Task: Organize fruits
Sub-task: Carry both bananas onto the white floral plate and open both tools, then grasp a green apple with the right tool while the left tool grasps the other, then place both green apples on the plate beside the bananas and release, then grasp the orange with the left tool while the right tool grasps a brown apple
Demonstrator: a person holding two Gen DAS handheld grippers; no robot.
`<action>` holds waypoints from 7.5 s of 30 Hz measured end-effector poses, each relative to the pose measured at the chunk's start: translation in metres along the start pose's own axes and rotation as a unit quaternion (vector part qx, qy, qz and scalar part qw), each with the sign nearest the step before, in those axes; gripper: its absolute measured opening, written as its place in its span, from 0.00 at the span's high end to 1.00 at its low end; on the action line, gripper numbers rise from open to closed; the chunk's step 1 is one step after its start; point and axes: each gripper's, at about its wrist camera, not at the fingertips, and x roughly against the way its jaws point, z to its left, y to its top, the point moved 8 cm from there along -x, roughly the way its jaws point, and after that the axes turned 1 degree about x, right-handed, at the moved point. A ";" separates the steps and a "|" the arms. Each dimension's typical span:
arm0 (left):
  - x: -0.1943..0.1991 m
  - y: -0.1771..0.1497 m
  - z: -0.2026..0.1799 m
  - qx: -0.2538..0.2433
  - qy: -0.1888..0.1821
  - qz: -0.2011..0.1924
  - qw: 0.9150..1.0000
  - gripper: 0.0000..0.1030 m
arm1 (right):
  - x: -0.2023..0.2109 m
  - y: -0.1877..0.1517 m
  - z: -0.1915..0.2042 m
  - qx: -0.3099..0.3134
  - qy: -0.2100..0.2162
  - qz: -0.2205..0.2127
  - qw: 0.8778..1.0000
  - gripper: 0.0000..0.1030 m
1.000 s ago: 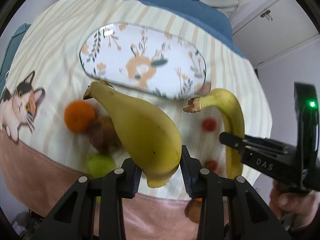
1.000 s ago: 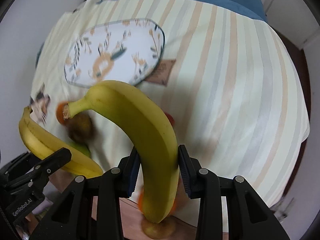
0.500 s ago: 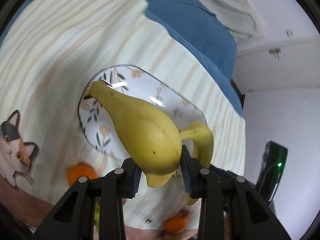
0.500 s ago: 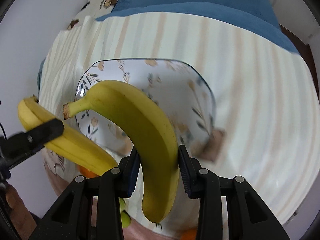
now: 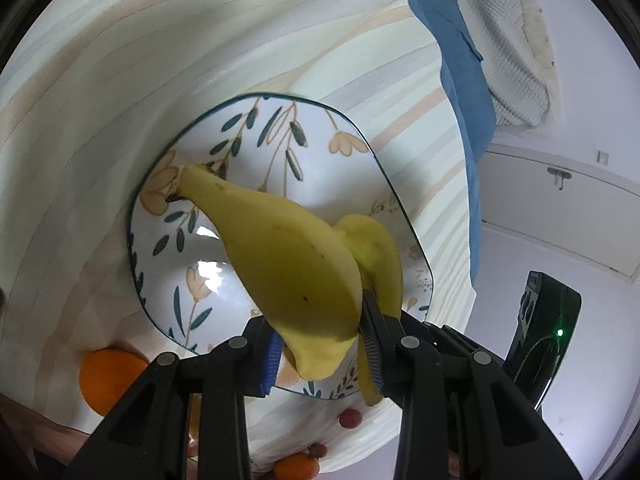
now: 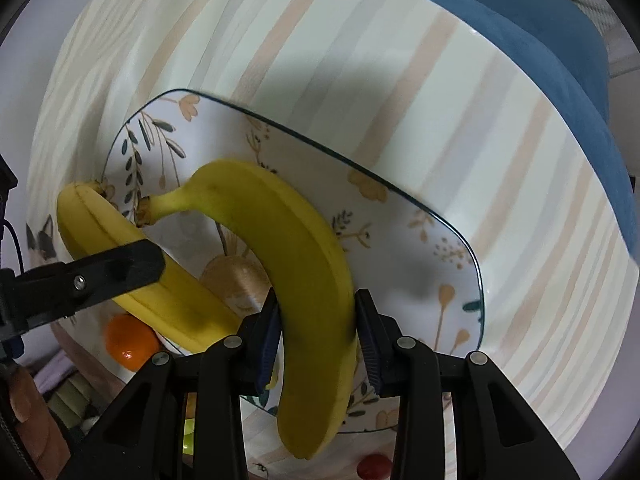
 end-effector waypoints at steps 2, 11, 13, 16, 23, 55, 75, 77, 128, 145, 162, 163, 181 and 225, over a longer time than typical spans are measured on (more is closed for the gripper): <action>0.002 0.001 0.003 0.000 0.002 0.002 1.000 0.68 | -0.004 0.005 0.006 0.006 -0.010 0.000 1.000 0.63; 0.021 -0.003 -0.006 -0.089 0.097 0.001 0.991 0.47 | 0.015 0.000 0.004 -0.037 -0.017 -0.033 0.999 0.30; 0.036 -0.003 -0.010 -0.141 0.140 -0.025 0.980 0.38 | 0.029 -0.009 0.000 -0.049 -0.028 -0.052 0.997 0.24; 0.060 -0.006 -0.019 -0.207 0.198 -0.066 0.956 0.27 | 0.047 -0.016 -0.004 -0.075 -0.026 -0.077 0.994 0.19; 0.104 -0.013 -0.016 -0.302 0.302 -0.142 0.893 0.08 | 0.075 -0.055 -0.007 -0.140 -0.021 -0.132 0.981 0.08; 0.187 -0.144 -0.025 -0.417 0.271 -0.260 0.828 0.02 | 0.184 -0.218 0.053 -0.221 -0.046 -0.338 0.914 0.03; 0.159 -0.155 0.093 -0.389 0.370 -0.197 0.820 0.02 | 0.037 -0.271 0.122 -0.260 0.119 -0.189 0.940 0.03; 0.146 -0.150 0.117 -0.378 0.387 -0.175 0.823 0.02 | 0.003 -0.274 0.129 -0.269 0.138 -0.157 0.940 0.06; 0.031 -0.205 0.133 -0.447 0.327 -0.043 0.832 0.42 | -0.045 -0.298 0.131 -0.257 0.080 -0.107 0.957 0.38; 0.108 -0.168 0.024 -0.430 0.233 -0.085 0.868 0.42 | 0.059 -0.261 0.081 -0.306 0.135 -0.208 0.919 0.38; 0.039 -0.020 -0.017 -0.390 0.283 -0.039 0.875 0.42 | 0.066 -0.077 -0.046 -0.363 0.086 -0.191 0.908 0.38; 0.037 -0.018 -0.016 -0.389 0.284 -0.035 0.876 0.42 | 0.062 -0.074 -0.048 -0.363 0.082 -0.185 0.909 0.38; 0.033 -0.011 -0.024 -0.378 0.281 -0.043 0.881 0.09 | 0.046 -0.061 -0.054 -0.354 0.071 -0.161 0.919 0.19; 0.186 -0.122 0.013 -0.417 0.277 -0.239 0.832 0.02 | 0.131 -0.225 0.087 -0.274 0.044 -0.298 0.913 0.05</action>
